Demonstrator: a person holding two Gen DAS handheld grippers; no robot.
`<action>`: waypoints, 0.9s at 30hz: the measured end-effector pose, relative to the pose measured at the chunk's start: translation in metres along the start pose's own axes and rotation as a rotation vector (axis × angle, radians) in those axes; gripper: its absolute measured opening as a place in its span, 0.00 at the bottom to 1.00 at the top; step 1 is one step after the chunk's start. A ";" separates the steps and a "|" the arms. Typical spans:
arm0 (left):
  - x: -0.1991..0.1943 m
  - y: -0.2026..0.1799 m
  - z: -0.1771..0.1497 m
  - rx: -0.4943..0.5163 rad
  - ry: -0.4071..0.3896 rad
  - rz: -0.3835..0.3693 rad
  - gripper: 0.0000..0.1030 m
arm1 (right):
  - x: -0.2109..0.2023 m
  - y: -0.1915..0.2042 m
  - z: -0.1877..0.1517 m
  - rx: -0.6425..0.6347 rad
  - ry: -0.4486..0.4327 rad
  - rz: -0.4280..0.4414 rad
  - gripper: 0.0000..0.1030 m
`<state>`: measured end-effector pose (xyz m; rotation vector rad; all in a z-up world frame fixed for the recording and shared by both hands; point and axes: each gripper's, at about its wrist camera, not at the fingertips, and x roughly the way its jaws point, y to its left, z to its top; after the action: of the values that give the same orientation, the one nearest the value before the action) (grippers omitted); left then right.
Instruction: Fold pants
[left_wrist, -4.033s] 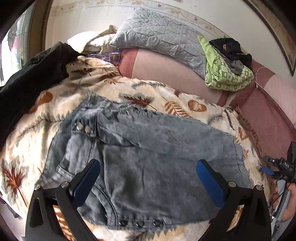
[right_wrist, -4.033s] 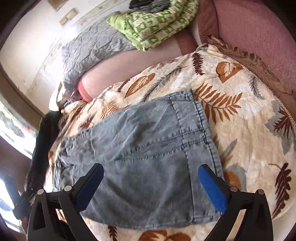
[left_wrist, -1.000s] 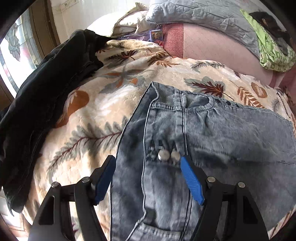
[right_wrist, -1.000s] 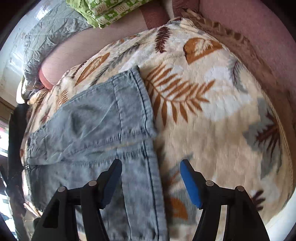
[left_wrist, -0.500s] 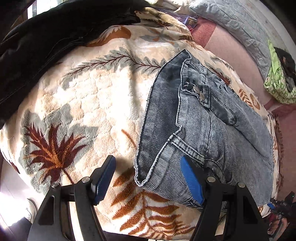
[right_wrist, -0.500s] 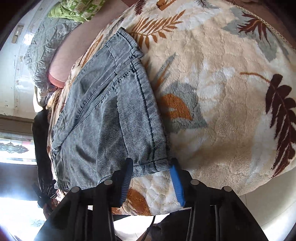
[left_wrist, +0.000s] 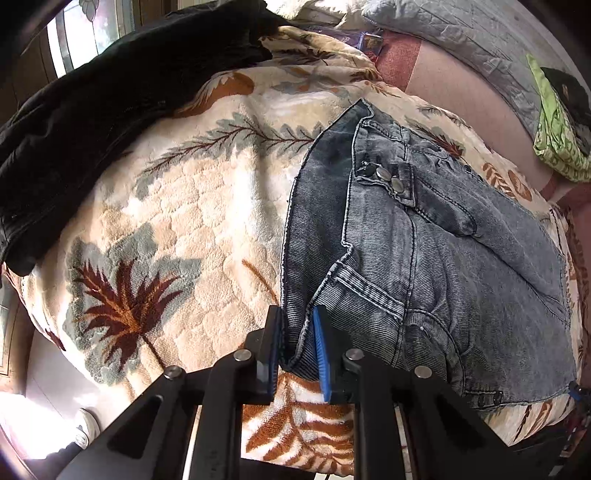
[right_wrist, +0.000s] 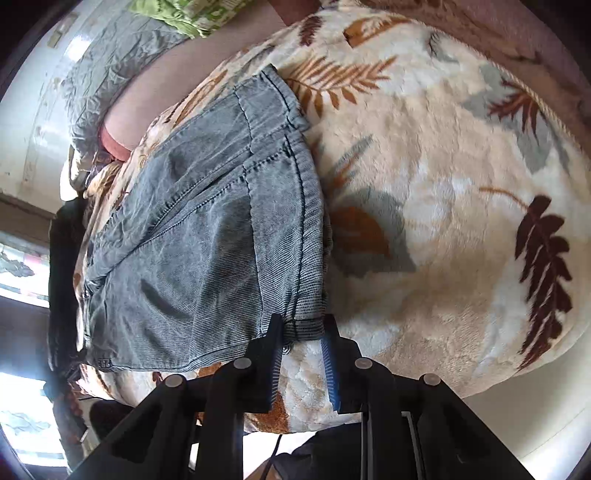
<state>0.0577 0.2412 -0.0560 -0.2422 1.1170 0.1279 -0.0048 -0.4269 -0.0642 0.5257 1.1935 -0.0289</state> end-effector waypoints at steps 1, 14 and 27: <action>-0.007 -0.002 0.000 0.006 -0.012 -0.003 0.16 | -0.008 0.003 0.001 -0.030 -0.018 -0.020 0.21; -0.020 0.003 -0.020 0.028 0.019 0.067 0.11 | 0.001 -0.021 -0.010 0.016 0.017 -0.061 0.43; -0.051 -0.089 -0.026 0.176 -0.178 -0.030 0.48 | 0.001 0.047 0.002 -0.091 -0.072 0.091 0.65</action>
<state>0.0321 0.1498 -0.0092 -0.0886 0.9404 0.0232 0.0115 -0.3857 -0.0469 0.4944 1.0947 0.0828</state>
